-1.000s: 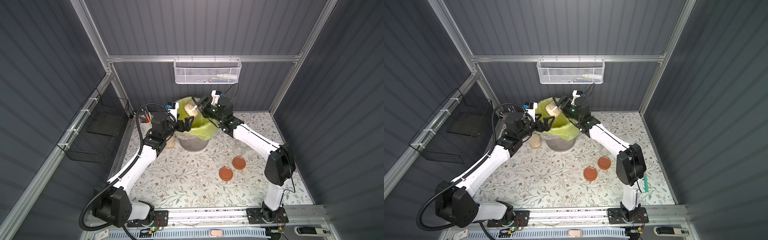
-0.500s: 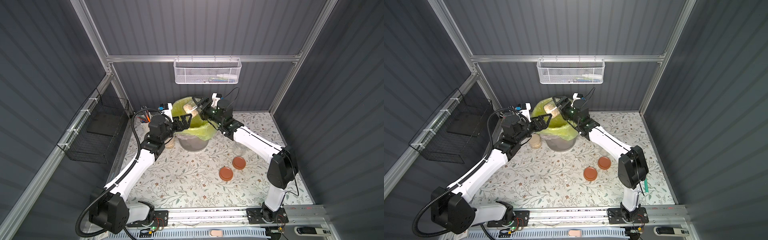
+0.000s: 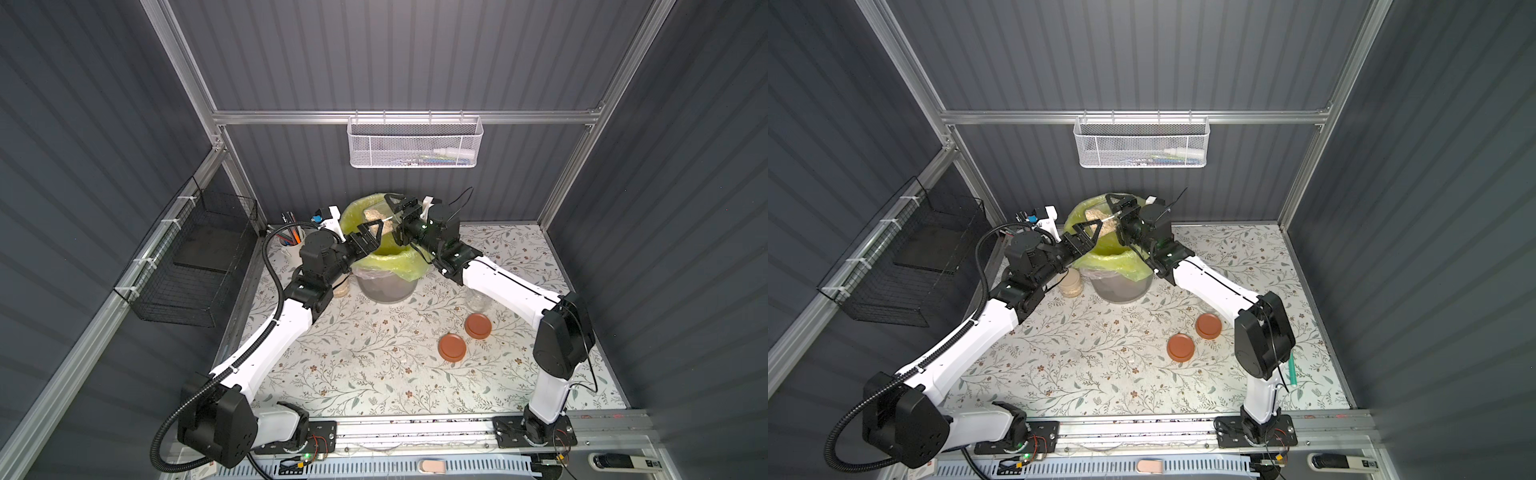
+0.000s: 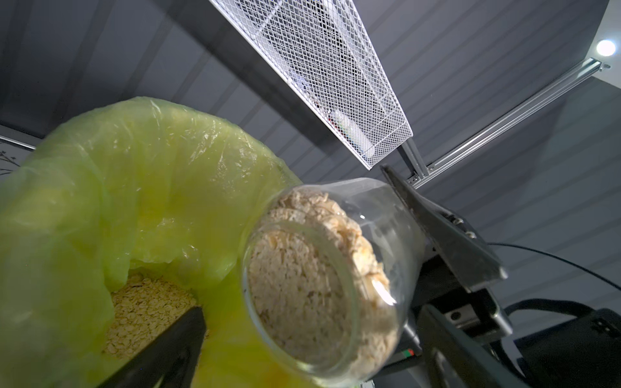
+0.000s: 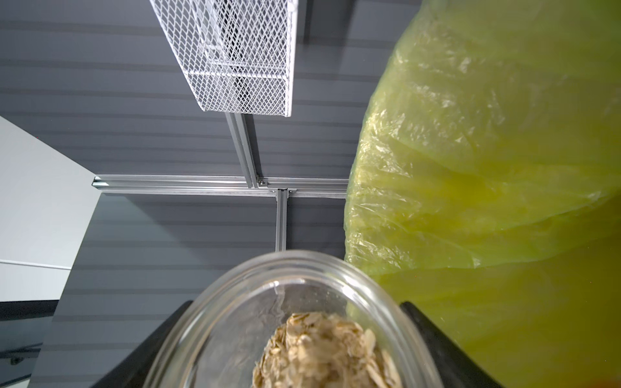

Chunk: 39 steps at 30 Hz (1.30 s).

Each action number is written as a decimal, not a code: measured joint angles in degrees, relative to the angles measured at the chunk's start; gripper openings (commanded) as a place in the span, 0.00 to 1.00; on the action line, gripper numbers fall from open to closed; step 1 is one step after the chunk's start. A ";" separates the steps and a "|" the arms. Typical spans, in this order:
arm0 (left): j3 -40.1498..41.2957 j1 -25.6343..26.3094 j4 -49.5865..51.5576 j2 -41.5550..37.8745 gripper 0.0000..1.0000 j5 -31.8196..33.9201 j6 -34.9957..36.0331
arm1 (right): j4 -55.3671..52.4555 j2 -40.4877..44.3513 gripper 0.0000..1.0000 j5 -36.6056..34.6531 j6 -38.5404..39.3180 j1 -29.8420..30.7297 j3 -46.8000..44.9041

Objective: Empty expired oatmeal from jars
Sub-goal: Pour the expired oatmeal into the trash bin.

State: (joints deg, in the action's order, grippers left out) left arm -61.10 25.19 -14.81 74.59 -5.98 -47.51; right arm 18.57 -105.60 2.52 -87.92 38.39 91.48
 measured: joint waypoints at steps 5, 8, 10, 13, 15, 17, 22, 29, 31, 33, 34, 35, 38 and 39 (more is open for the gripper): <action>0.87 0.50 -2.08 -0.02 1.00 1.84 -1.16 | -0.70 0.00 0.50 -1.97 -3.87 1.09 0.00; 1.27 0.81 -3.19 0.00 1.00 2.91 -1.70 | -0.72 0.00 0.50 -3.02 -5.40 1.81 0.02; 1.68 1.03 -4.17 0.00 1.00 3.50 -2.08 | -0.92 0.00 0.50 -3.76 -6.56 2.27 0.02; 1.81 1.33 -5.18 0.20 1.00 4.59 -3.02 | -1.11 -0.02 0.49 -5.22 -8.61 2.91 0.02; 1.81 1.53 -6.10 0.57 1.00 5.07 -3.56 | -1.29 -0.02 0.49 -6.88 -9.97 3.34 0.02; 1.81 1.70 -7.19 1.01 1.00 5.62 -3.91 | -1.51 -0.02 0.50 -8.68 -11.15 3.85 0.02; 1.79 1.84 -10.58 2.62 1.00 6.93 -5.68 | -1.97 -0.02 0.51 -12.92 -13.57 4.81 0.02; 1.57 2.60 -14.69 4.96 1.00 8.63 -6.43 | -1.44 -0.55 0.51 -17.90 -16.31 5.64 0.15; 1.27 2.58 -14.82 5.35 1.00 9.33 -6.80 | -0.85 -1.46 0.51 -18.40 -16.83 5.64 0.81; 1.03 2.58 -14.80 5.70 1.00 10.16 -7.02 | 0.15 -2.73 0.51 -18.60 -17.33 5.62 1.70; 1.03 2.58 -14.69 5.70 1.00 10.54 -7.17 | 0.33 -3.10 0.51 -18.64 -17.57 5.62 1.92; 1.03 2.58 -14.49 5.70 1.00 10.88 -7.39 | 0.66 -3.37 0.51 -18.67 -17.79 5.64 1.97; 0.98 2.58 -14.36 5.70 1.00 11.47 -8.07 | 0.94 -3.63 0.51 -18.73 -18.45 5.64 1.97; 0.76 2.58 -13.94 5.70 1.00 11.56 -8.20 | 1.03 -3.63 0.51 -18.73 -18.60 5.64 1.97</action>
State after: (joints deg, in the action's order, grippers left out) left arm -60.34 27.77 -28.75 80.29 5.58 -55.70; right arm 19.59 -109.23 -16.21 -106.52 44.03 93.45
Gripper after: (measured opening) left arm 0.996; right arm 0.866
